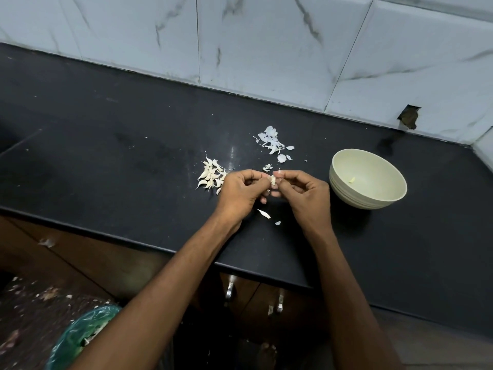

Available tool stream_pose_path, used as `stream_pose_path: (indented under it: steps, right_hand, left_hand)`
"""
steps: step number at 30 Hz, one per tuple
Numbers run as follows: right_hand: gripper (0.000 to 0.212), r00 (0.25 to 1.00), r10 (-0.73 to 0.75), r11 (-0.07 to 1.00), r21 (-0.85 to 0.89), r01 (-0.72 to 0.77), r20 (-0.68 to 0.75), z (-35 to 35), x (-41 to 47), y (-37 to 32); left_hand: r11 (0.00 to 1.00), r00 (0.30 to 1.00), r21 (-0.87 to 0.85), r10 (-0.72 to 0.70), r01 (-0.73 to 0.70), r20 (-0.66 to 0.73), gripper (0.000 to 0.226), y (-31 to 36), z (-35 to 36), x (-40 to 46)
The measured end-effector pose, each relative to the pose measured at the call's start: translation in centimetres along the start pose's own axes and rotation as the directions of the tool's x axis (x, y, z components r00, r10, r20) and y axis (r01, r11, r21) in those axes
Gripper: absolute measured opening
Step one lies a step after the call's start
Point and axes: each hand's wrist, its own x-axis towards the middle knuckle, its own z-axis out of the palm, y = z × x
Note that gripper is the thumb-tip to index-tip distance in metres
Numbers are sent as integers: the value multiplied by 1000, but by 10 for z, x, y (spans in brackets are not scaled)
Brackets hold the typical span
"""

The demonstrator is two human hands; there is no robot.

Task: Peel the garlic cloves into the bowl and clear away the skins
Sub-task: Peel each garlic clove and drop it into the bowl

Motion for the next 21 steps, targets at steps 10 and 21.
stream_pose_path:
  steps: [10, 21]
  right_hand:
    - [19, 997, 78, 987, 138, -78, 5, -2, -1, -4]
    - [22, 997, 79, 989, 128, -78, -2, -1, -1, -4]
  left_hand:
    - [998, 999, -63, -27, 29, 29, 9, -3, -2, 3]
    - [998, 999, -53, -33, 34, 13, 13, -4, -2, 2]
